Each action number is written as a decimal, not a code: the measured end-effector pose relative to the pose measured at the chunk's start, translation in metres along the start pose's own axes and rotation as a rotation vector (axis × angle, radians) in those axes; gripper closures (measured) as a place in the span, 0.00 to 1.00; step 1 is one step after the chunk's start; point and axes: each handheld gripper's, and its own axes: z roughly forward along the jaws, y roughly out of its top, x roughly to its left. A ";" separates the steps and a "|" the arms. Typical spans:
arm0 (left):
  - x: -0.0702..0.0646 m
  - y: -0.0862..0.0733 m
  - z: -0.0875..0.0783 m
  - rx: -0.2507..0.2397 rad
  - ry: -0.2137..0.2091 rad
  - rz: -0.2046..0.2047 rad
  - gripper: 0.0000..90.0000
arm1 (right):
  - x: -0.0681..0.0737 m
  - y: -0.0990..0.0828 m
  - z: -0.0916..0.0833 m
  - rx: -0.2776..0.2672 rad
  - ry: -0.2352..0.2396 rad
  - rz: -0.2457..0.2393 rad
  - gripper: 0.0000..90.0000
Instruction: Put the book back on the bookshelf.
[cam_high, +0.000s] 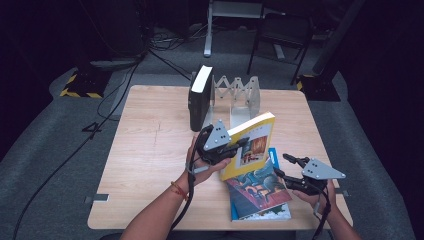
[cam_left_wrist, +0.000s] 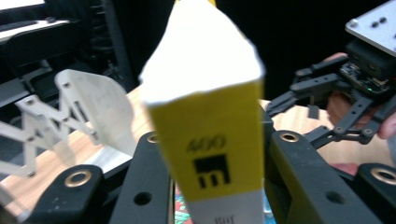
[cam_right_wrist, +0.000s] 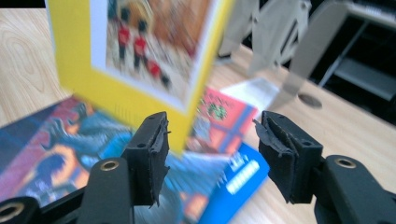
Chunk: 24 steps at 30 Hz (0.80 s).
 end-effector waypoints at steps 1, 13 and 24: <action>0.003 0.001 -0.002 -0.005 0.019 -0.005 0.81 | -0.004 -0.002 -0.001 0.011 -0.006 0.009 0.48; 0.052 -0.007 -0.022 0.026 0.319 -0.046 0.82 | -0.022 -0.018 0.004 0.098 -0.080 0.029 0.47; 0.084 -0.032 -0.026 0.052 0.522 -0.133 0.82 | -0.025 -0.027 0.013 0.161 -0.083 0.036 0.45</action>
